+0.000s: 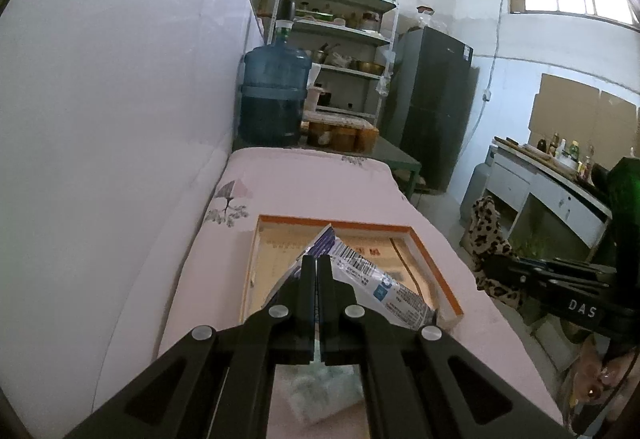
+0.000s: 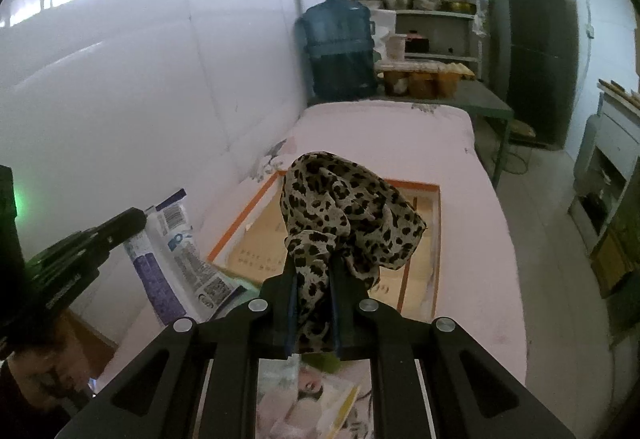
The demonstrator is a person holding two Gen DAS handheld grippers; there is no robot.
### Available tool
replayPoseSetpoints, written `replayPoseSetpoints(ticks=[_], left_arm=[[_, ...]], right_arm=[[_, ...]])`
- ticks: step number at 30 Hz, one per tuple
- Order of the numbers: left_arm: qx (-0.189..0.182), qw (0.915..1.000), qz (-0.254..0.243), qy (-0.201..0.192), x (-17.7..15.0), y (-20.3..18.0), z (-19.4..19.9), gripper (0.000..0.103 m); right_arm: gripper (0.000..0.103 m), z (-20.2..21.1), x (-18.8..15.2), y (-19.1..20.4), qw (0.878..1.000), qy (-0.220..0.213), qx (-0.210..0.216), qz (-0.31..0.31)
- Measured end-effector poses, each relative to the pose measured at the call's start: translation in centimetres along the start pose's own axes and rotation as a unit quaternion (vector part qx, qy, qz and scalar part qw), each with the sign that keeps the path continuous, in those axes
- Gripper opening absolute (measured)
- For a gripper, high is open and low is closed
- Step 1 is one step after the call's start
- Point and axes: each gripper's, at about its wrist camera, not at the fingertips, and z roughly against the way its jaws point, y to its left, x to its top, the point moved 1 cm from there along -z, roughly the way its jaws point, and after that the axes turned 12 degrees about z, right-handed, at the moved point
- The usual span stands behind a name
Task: Organize soft objects
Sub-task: 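Carry the scarf with the right gripper while the left gripper carries the wipes pack to the tray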
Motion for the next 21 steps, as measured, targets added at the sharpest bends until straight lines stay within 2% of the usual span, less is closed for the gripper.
replayPoseSetpoints(ticks=[13,21], left_arm=[[0.018,0.9998,0.008,0.008,4.3,-1.3,-6.6,0.000],[0.026,0.9991,0.023,0.025,5.7,-1.2,-11.4,0.000]], right_arm=[[0.013,-5.5,4.8,-5.5,0.999,0.030,0.022,-0.011],[0.013,-10.3,6.0,-7.6,0.998,0.054,0.023,-0.003]])
